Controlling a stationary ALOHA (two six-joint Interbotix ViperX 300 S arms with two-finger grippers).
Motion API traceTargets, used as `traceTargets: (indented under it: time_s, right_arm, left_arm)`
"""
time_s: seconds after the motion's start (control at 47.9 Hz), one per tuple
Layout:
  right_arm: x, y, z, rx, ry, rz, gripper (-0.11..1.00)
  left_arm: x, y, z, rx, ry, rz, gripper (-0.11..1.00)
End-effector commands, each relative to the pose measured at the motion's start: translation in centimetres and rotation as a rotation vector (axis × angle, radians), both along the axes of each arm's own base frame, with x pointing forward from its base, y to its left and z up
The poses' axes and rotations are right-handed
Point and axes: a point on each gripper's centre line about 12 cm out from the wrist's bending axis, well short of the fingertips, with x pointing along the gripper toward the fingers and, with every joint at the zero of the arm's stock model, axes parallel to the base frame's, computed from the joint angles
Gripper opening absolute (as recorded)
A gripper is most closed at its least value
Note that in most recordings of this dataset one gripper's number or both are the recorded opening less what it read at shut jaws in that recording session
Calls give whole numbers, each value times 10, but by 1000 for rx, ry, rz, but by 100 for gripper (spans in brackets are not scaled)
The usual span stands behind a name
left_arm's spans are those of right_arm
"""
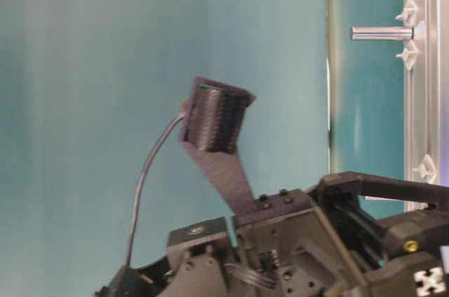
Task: Insert the large gear onto the shaft.
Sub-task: 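Close the left gripper on the blue gear's hub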
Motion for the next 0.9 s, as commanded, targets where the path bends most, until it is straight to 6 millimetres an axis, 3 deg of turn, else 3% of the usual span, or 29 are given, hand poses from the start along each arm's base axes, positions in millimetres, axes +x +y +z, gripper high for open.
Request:
traceTargets:
  time_s: [0.0,0.877]
  right_arm:
    - [2,0,3,7,-10,-7,5]
    - [0,-1,4,9,-19,-10,5]
  left_arm:
    - [5,-3,10,-6,-30,0,94]
    - [-3,-2,-16,-5,71,43,94]
